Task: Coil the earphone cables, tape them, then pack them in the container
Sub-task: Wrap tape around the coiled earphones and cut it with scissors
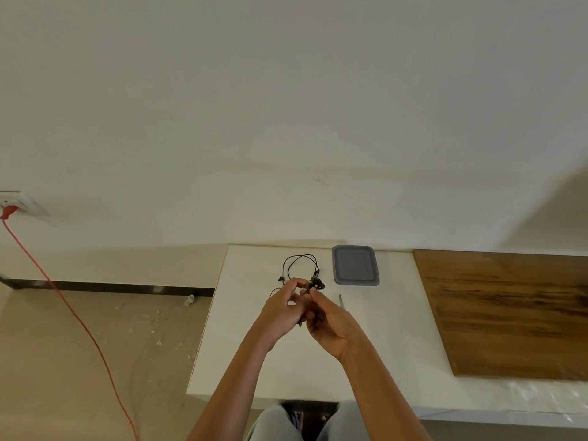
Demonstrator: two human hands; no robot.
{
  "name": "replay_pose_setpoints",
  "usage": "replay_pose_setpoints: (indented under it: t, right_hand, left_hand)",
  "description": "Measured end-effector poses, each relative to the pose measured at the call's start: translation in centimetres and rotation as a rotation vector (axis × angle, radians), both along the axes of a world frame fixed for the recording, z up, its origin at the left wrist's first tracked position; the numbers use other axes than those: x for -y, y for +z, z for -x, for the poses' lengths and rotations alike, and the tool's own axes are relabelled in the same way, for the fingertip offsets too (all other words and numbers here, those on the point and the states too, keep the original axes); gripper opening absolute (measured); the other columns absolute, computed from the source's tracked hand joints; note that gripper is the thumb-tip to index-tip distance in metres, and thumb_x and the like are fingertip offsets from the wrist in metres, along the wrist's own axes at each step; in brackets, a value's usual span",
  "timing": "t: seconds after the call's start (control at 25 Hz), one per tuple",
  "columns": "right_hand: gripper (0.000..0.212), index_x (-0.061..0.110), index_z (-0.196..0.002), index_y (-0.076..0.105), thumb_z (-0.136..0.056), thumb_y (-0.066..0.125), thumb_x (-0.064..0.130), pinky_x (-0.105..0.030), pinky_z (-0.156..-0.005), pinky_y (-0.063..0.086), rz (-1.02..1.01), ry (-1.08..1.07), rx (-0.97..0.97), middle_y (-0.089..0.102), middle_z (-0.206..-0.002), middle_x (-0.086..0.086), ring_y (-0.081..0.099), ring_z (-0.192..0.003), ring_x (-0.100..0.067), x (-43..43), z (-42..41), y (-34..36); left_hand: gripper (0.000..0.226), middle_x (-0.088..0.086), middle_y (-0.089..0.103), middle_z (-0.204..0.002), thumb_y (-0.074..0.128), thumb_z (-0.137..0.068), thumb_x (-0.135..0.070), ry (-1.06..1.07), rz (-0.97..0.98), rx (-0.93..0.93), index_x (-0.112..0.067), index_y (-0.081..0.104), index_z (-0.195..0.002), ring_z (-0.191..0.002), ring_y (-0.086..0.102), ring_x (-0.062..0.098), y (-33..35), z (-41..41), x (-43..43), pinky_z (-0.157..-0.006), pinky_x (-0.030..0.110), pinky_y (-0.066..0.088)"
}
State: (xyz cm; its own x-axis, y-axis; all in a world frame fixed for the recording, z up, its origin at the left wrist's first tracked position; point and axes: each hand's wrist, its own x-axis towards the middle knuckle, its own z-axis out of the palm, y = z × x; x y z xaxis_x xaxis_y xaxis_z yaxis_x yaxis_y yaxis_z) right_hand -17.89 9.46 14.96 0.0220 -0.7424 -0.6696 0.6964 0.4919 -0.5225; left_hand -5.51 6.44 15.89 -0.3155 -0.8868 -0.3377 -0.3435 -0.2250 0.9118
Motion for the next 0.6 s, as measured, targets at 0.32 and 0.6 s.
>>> replay_pose_setpoints:
  t: [0.32, 0.6]
  right_hand:
    - [0.010, 0.010, -0.091, 0.070, -0.089, 0.064, 0.017, -0.022, -0.067, 0.041, -0.013, 0.027, -0.002, 0.059, -0.072, -0.001, 0.049, -0.061, -0.007, -0.2, 0.2, -0.2]
    - [0.019, 0.010, -0.103, 0.070, -0.092, 0.057, 0.020, -0.022, -0.067, 0.042, -0.037, 0.036, 0.049, 0.060, -0.073, -0.001, 0.050, -0.063, -0.007, -0.1, -0.1, -0.4]
  left_hand:
    - [0.016, 0.004, 0.067, -0.095, 0.064, -0.088, -0.034, -0.009, -0.115, -0.104, -0.030, 0.063, -0.104, -0.065, 0.061, 0.009, -0.6, -0.3, 0.3, -0.068, 0.023, 0.047]
    - [0.028, 0.003, 0.071, -0.094, 0.073, -0.082, -0.031, 0.199, -0.131, -0.117, -0.014, 0.060, -0.099, -0.076, 0.065, 0.016, -1.9, -0.2, -0.1, -0.070, 0.028, 0.051]
